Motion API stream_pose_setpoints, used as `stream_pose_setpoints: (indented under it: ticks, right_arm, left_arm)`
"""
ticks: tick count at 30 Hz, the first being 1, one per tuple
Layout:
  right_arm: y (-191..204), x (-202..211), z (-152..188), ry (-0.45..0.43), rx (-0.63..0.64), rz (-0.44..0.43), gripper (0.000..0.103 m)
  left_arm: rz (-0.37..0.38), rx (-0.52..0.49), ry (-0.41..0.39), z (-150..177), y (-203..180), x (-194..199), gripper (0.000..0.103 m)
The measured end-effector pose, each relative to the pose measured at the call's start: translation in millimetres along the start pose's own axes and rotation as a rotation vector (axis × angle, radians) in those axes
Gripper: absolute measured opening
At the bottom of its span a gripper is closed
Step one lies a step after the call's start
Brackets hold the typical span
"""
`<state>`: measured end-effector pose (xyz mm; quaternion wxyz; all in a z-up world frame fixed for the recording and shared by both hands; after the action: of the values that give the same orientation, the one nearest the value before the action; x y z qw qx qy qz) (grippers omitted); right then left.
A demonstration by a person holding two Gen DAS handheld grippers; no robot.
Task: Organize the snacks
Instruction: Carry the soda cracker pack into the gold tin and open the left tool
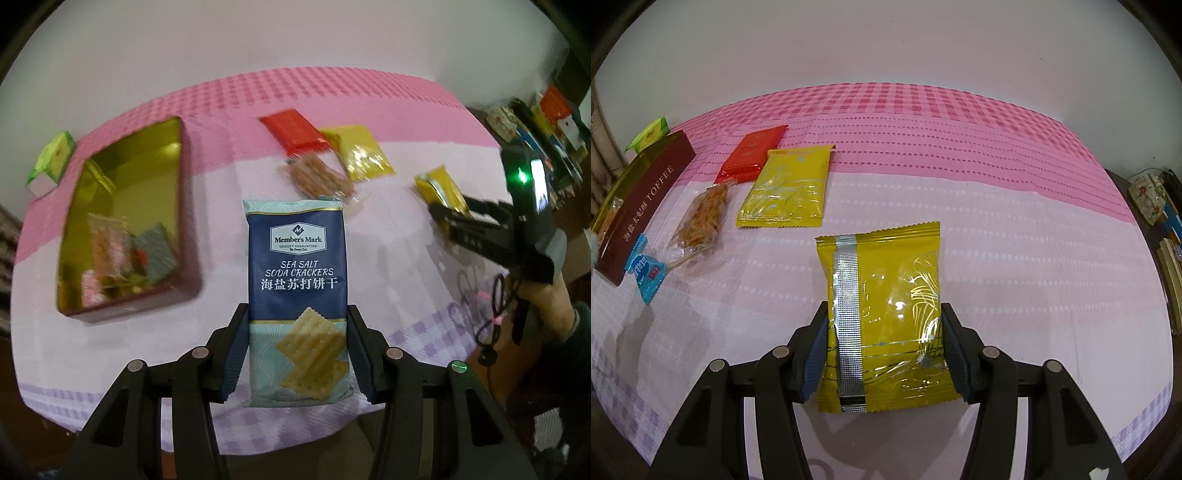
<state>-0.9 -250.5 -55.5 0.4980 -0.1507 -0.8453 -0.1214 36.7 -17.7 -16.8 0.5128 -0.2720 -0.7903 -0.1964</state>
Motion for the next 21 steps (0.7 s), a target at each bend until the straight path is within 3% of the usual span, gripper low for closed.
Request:
stream_pose_setpoints:
  ticks: [11,21]
  right_arm:
    - [-1,-1,-1,-0.001,-0.002,0.0,0.051]
    - [-1,-2,-2,-0.006,-0.011,0.005,0.051]
  left_arm:
    - [-0.171,0.071,-0.049,-22,102,18,0.051]
    - [-0.28,0.128,-0.003,-26,198,-6,0.051]
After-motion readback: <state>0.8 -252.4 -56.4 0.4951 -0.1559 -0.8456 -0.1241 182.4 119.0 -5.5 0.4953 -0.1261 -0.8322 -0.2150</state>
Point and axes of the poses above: each gripper's, at about its wrist camera, not at the fingertips, and x roughly against the way its jaws point, y to its left, z to its underside, the point moved 1 cm from there along -x, roughly the way its jaws point, and after that the axes turned 9 degrees about -x, right-handed, at the moved point
